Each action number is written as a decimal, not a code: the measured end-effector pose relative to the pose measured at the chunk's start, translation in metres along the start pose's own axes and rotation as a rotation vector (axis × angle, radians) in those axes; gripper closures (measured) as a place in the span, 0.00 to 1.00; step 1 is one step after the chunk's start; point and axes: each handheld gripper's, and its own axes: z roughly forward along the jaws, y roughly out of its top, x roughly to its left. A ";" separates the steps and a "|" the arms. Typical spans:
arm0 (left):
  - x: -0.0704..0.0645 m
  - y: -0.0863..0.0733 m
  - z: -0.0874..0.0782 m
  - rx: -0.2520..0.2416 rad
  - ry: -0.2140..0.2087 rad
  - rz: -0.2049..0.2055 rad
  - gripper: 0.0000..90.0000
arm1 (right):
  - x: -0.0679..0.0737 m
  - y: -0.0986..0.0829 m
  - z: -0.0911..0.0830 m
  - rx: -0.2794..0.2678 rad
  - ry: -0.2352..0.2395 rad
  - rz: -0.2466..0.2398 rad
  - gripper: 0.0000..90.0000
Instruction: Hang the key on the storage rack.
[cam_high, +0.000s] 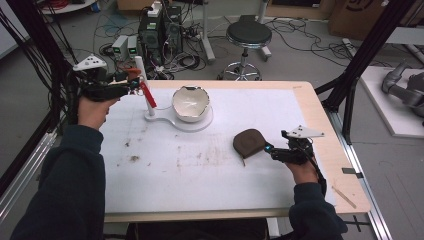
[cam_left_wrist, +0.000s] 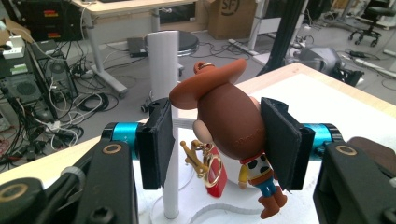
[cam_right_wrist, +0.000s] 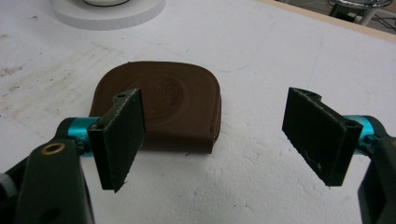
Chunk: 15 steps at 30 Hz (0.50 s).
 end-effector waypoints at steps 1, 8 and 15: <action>0.002 0.000 0.001 0.002 0.003 -0.003 0.51 | 0.000 0.000 0.000 -0.001 0.001 0.000 0.24; 0.010 -0.003 0.003 -0.010 0.029 -0.039 0.51 | -0.001 -0.002 -0.001 0.000 -0.002 0.001 0.24; 0.018 -0.014 0.003 0.002 0.063 -0.068 0.51 | -0.001 -0.002 -0.001 0.004 0.001 -0.001 0.24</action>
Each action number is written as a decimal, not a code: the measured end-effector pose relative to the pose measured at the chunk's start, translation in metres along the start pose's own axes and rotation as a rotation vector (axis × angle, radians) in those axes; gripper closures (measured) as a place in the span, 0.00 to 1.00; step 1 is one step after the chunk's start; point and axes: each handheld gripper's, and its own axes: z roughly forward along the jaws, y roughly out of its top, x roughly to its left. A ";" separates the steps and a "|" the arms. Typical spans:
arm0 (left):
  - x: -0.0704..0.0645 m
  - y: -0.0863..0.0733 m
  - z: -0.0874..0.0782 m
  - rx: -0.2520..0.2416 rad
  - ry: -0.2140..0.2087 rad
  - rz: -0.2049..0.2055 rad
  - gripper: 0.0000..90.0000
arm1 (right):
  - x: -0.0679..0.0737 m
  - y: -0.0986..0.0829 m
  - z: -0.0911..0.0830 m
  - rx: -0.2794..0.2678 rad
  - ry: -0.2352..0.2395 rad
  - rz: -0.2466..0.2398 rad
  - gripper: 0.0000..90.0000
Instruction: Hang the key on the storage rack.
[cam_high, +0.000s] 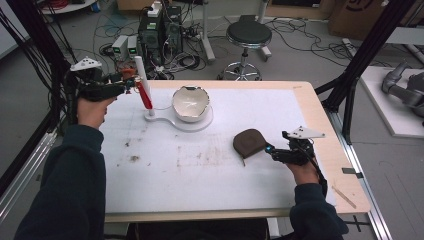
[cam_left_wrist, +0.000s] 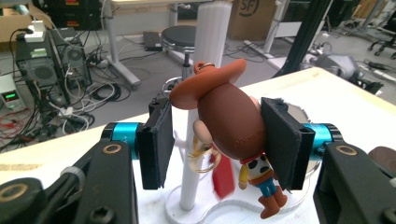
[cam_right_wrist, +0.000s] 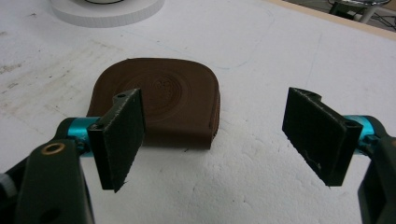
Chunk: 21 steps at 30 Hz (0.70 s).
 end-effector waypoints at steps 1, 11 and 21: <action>0.001 -0.002 0.000 0.003 0.003 0.002 0.51 | 0.000 0.000 0.000 0.000 -0.001 0.000 0.24; 0.004 -0.044 -0.001 0.045 0.044 -0.027 0.51 | 0.001 0.001 0.000 -0.001 -0.001 -0.003 0.24; -0.006 -0.071 -0.004 0.038 0.050 -0.020 0.49 | 0.003 0.002 0.001 0.002 0.002 -0.008 0.24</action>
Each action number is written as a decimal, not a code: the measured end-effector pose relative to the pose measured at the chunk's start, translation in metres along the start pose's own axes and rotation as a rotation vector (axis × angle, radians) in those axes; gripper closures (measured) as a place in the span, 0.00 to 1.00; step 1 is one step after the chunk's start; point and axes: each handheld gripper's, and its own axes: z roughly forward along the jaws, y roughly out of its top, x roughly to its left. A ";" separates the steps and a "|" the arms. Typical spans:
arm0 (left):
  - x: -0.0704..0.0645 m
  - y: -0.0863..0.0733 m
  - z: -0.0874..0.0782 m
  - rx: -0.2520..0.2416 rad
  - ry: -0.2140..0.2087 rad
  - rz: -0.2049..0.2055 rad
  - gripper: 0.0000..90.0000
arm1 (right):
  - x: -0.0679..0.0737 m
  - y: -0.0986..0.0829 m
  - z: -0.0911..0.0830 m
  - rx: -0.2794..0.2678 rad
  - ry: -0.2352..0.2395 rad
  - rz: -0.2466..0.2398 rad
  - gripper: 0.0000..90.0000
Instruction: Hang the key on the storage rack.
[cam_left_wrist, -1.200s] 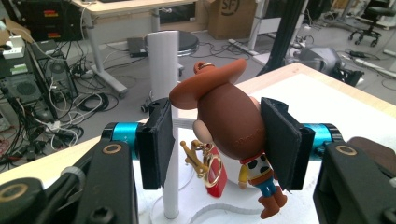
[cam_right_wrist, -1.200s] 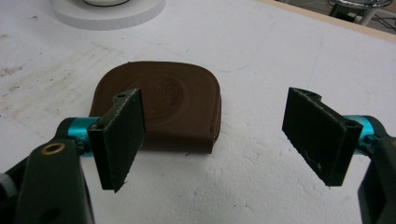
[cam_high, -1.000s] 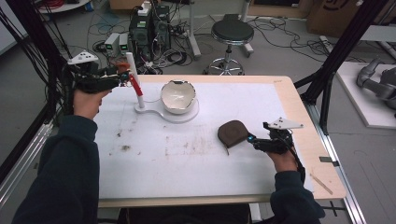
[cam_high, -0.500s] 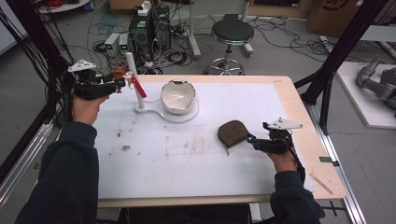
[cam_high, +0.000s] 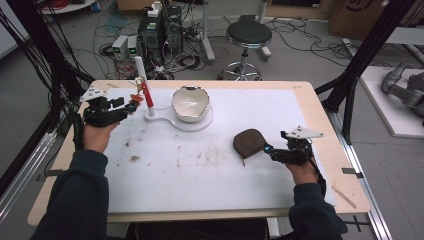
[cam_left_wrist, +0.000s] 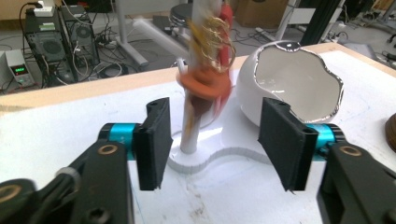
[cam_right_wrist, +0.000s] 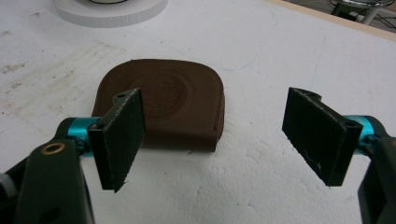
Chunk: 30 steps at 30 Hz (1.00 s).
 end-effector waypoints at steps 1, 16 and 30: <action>-0.001 -0.007 -0.001 -0.005 0.004 -0.010 0.47 | 0.000 0.000 0.000 0.002 0.002 0.000 0.24; -0.027 -0.075 -0.018 -0.098 0.002 0.030 0.22 | 0.001 0.002 0.005 0.011 -0.001 -0.003 0.24; -0.035 -0.077 -0.023 -0.114 -0.001 0.063 0.24 | -0.001 0.001 0.008 0.010 0.001 0.020 0.24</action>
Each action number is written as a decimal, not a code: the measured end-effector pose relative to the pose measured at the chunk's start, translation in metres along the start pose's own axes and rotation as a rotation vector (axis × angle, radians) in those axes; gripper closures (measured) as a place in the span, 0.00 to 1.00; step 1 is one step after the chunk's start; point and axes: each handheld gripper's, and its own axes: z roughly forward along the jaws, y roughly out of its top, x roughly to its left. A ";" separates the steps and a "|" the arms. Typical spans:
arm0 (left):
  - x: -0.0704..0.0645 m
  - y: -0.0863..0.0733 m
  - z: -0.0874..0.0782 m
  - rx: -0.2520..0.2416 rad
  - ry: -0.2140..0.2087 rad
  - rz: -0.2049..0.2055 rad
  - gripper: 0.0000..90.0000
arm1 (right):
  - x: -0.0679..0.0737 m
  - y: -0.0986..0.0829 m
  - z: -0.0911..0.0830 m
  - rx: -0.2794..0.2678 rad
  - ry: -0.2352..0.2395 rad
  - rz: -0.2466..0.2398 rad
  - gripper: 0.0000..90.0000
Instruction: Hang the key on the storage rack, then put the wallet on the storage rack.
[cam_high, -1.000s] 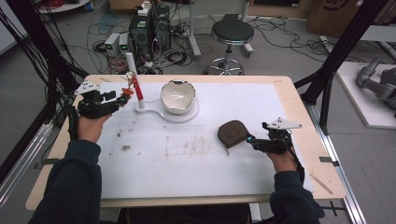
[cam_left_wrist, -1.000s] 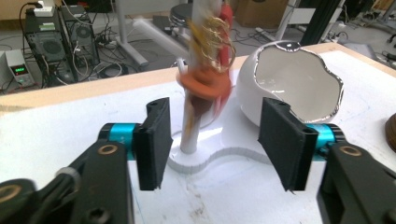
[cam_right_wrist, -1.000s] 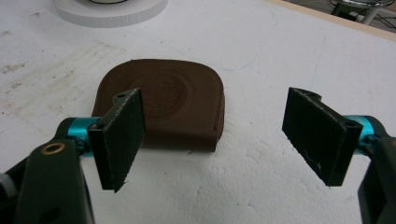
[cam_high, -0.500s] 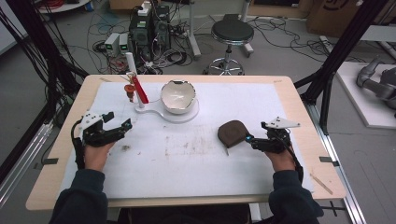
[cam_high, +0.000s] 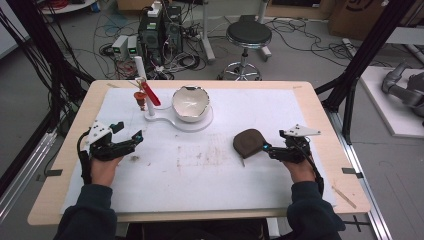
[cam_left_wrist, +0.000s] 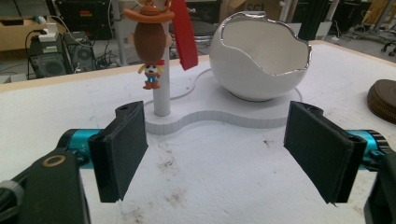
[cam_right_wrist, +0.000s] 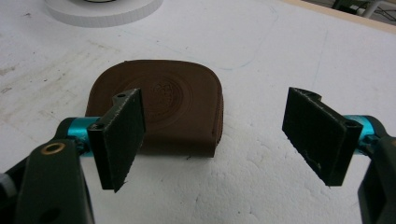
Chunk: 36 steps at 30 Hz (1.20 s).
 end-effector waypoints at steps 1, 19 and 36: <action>-0.001 0.000 0.001 0.001 -0.001 0.001 0.24 | 0.000 -0.001 -0.001 -0.005 0.001 0.000 0.24; 0.000 -0.003 0.010 0.037 -0.059 -0.026 0.26 | -0.006 -0.006 0.004 0.028 0.024 0.067 0.24; -0.017 -0.006 0.013 0.067 -0.077 0.014 0.26 | -0.003 0.002 0.045 0.098 0.149 0.054 0.24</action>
